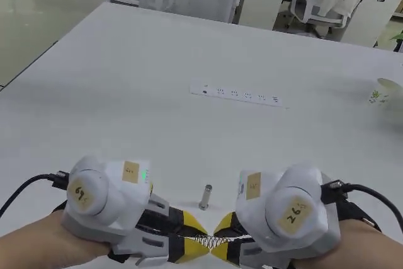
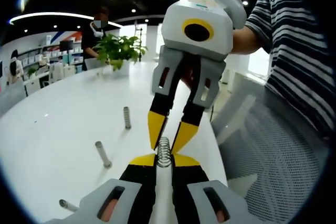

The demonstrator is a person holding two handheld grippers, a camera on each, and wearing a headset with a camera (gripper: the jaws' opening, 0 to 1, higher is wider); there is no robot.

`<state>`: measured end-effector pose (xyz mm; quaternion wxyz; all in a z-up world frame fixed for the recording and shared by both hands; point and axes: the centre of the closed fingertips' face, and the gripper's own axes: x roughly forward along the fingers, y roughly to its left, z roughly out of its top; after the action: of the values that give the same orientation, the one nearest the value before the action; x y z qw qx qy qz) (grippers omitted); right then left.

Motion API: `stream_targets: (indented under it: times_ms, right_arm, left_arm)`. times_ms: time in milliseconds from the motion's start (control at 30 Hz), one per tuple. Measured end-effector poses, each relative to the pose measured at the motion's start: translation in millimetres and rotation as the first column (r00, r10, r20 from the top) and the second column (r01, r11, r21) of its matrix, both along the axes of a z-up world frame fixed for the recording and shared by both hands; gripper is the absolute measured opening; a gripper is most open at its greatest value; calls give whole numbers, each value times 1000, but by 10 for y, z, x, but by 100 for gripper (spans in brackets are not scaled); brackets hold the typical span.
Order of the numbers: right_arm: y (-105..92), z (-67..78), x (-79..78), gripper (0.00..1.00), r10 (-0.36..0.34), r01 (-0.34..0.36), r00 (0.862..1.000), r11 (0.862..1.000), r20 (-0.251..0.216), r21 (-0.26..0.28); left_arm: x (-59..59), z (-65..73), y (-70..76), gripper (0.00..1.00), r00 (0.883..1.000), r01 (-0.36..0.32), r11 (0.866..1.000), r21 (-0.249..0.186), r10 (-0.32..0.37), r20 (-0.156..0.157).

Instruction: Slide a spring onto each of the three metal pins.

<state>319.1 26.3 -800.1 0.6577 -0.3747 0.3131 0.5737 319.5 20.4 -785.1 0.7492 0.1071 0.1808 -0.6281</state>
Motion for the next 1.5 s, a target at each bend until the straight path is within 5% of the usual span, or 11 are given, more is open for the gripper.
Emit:
stream_targets:
  times_ms: [567,933,1500]
  right_arm:
    - [-91,19,31,17,51,-54,998,996,40,74]
    - [-96,24,29,12,74,-80,995,992,66,93]
    - [-97,17,-32,7,159,-167,982,983,103,75]
  left_arm:
    - [3,59,91,2,1000,-5,1000,-8,5,-12]
    - [-13,86,81,2,1000,3,1000,-7,-4,-12]
    - [-32,54,77,2,999,9,1000,-9,-10,-35]
